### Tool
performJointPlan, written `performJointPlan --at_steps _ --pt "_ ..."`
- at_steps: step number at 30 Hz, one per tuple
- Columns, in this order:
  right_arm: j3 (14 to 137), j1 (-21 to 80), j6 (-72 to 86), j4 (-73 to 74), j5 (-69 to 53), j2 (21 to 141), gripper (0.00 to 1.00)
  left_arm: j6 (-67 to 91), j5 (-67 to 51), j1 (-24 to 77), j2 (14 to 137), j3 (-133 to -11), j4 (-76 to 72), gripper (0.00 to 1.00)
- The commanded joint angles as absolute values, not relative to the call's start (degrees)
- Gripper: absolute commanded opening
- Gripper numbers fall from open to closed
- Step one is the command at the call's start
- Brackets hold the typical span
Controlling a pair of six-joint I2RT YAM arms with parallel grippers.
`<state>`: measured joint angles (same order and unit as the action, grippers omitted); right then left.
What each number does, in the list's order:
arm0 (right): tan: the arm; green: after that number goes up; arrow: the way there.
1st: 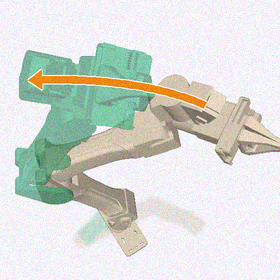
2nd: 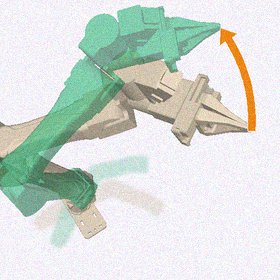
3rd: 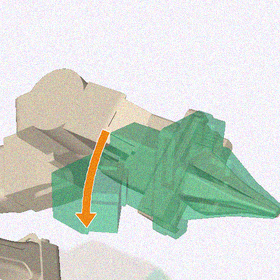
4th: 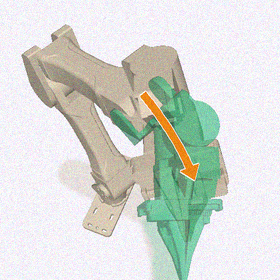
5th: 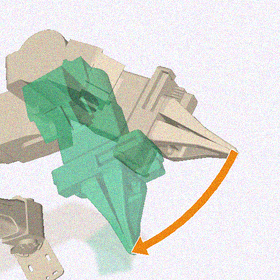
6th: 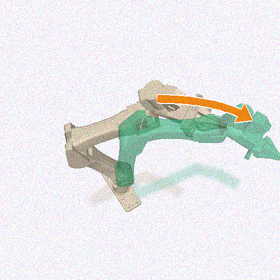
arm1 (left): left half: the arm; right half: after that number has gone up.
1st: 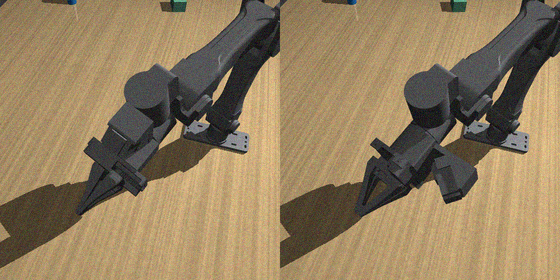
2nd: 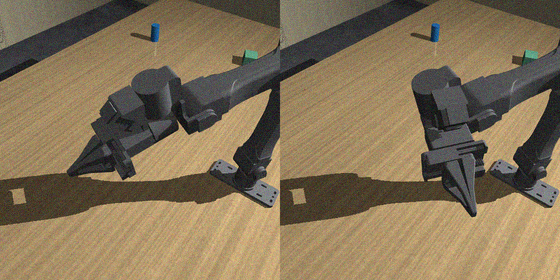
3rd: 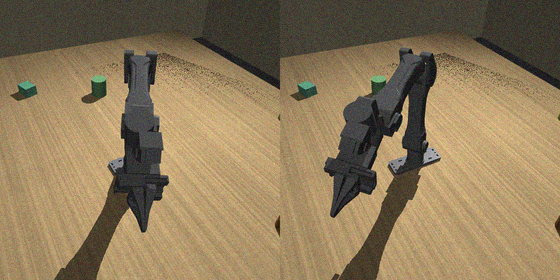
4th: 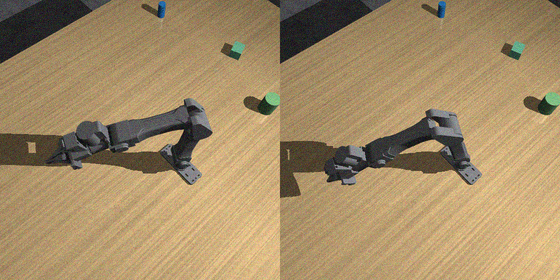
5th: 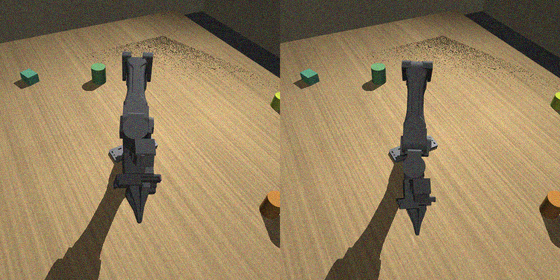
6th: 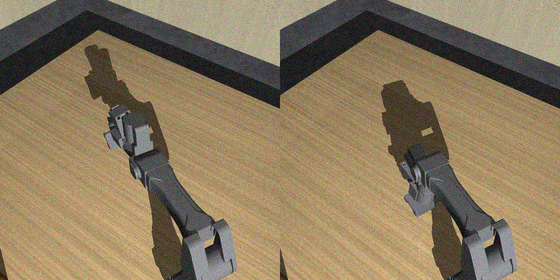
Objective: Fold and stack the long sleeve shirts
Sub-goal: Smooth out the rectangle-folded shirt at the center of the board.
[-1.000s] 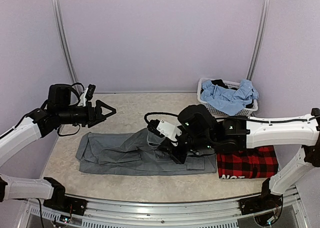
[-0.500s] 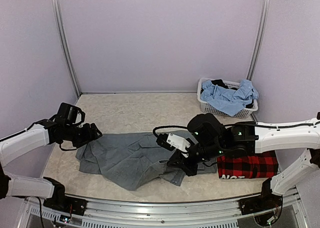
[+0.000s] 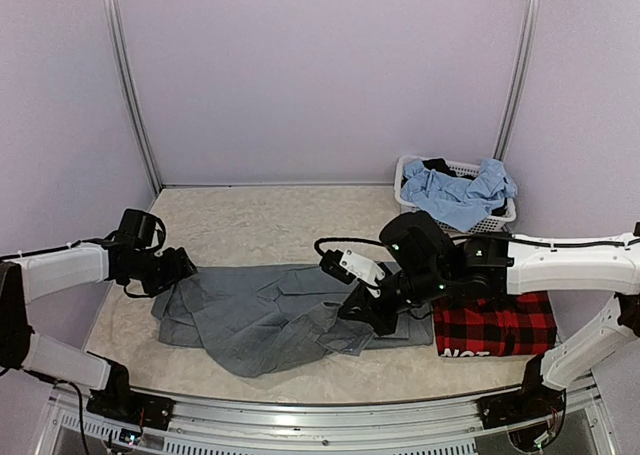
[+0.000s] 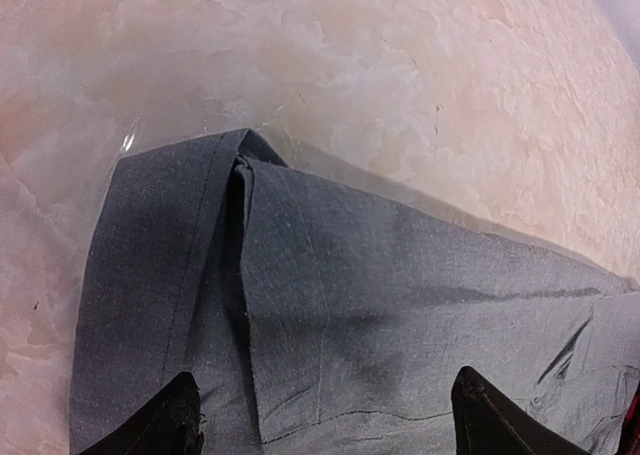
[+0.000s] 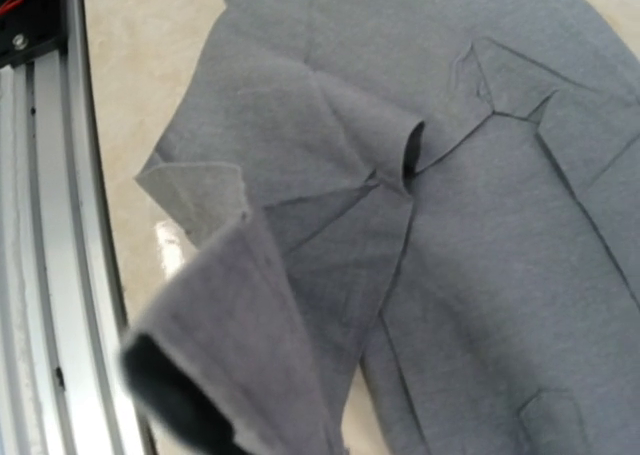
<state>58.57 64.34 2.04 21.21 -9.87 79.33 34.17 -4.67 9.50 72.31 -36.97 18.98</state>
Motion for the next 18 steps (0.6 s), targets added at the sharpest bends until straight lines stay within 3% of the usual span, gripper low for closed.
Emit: performJointPlan --at_steps 1,12,18 --pt "61.8 62.8 0.6 21.5 -12.9 81.4 0.0 33.4 -8.2 7.6 75.1 -35.1 12.3 0.81" --pt "64.7 61.9 -1.6 22.6 -13.2 85.3 0.0 32.1 -13.0 4.5 79.0 -34.7 5.1 0.64" --pt "64.9 61.8 -1.5 22.6 -12.8 85.7 0.0 32.7 -15.0 3.4 79.7 -33.2 1.6 0.47"
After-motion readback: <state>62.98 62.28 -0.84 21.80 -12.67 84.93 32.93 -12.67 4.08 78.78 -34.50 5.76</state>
